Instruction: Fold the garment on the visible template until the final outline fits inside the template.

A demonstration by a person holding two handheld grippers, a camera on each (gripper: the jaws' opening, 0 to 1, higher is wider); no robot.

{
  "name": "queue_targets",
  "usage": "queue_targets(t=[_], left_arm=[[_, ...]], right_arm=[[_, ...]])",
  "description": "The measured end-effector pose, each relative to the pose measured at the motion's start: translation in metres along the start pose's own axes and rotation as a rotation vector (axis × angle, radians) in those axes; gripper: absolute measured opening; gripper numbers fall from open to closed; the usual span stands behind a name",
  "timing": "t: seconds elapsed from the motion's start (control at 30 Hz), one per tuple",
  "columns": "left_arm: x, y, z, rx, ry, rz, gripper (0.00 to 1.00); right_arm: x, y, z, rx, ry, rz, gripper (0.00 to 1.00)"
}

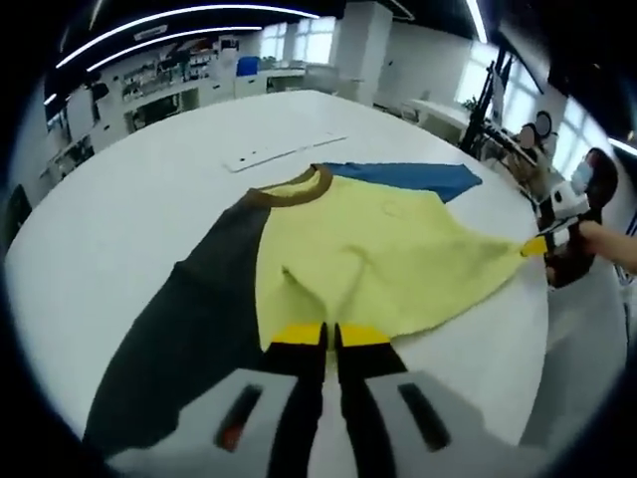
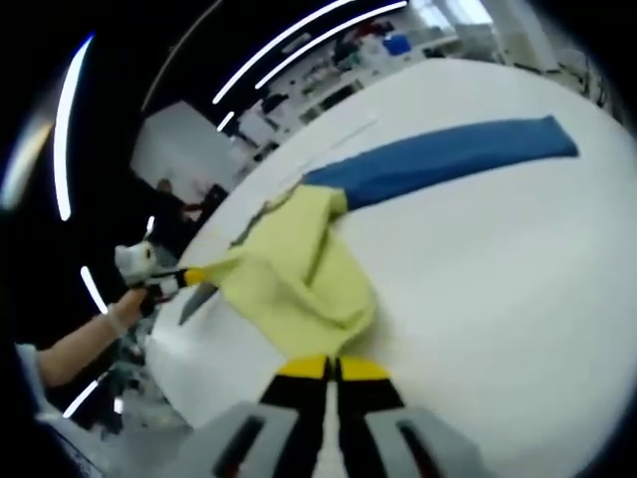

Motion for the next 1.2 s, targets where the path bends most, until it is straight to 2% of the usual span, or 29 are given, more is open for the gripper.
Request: queue_targets(t=[0.13, 0.2, 0.4, 0.43, 0.5, 0.67, 0.8, 1.03, 1.1, 1.2], left_arm=[[0.003, 0.014, 0.006, 0.004, 0.086, -0.001, 0.0], [0.006, 0.023, 0.012, 0.008, 0.093, 0.009, 0.0], [0.015, 0.044, 0.041, -0.025, 0.125, 0.021, 0.0], [0.02, 0.05, 0.051, -0.032, 0.123, 0.025, 0.0], [0.024, 0.055, 0.061, -0.042, 0.121, 0.023, 0.0], [0.033, 0.066, 0.088, -0.056, 0.183, 0.029, 0.0], [0.043, 0.074, 0.11, -0.076, 0.229, 0.028, 0.0], [0.059, 0.084, 0.138, -0.089, 0.27, 0.026, 0.0], [0.061, 0.086, 0.143, -0.098, 0.274, 0.023, 0.0], [0.066, 0.091, 0.146, -0.081, 0.337, 0.024, 0.0]], right_arm=[[0.001, 0.003, -0.002, -0.016, 0.023, 0.005, 0.0], [0.0, 0.006, -0.004, -0.02, 0.029, 0.007, 0.0], [-0.002, 0.014, -0.008, -0.013, 0.034, 0.007, 0.0], [-0.002, 0.017, -0.008, -0.012, 0.038, 0.008, 0.0], [0.0, 0.02, -0.009, -0.008, 0.035, 0.009, 0.0], [0.002, 0.024, -0.008, -0.004, 0.027, 0.009, 0.0], [0.0, 0.028, -0.001, -0.012, 0.023, 0.008, 0.0], [0.004, 0.033, 0.011, -0.024, 0.008, 0.01, 0.0], [0.003, 0.036, 0.015, -0.027, 0.0, 0.005, 0.0], [0.004, 0.038, 0.02, -0.032, 0.0, 0.007, 0.0]])
Point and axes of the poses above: the point that each gripper's makers call its tool centre point, and the gripper's own axes: y roughly backward along the fingers, x roughly to its right, z roughly out of its underside, the point moved 5 cm from there along y, roughly backward along the fingers, and after that the axes turned 8 degrees about -z, right-handed, at the moved point
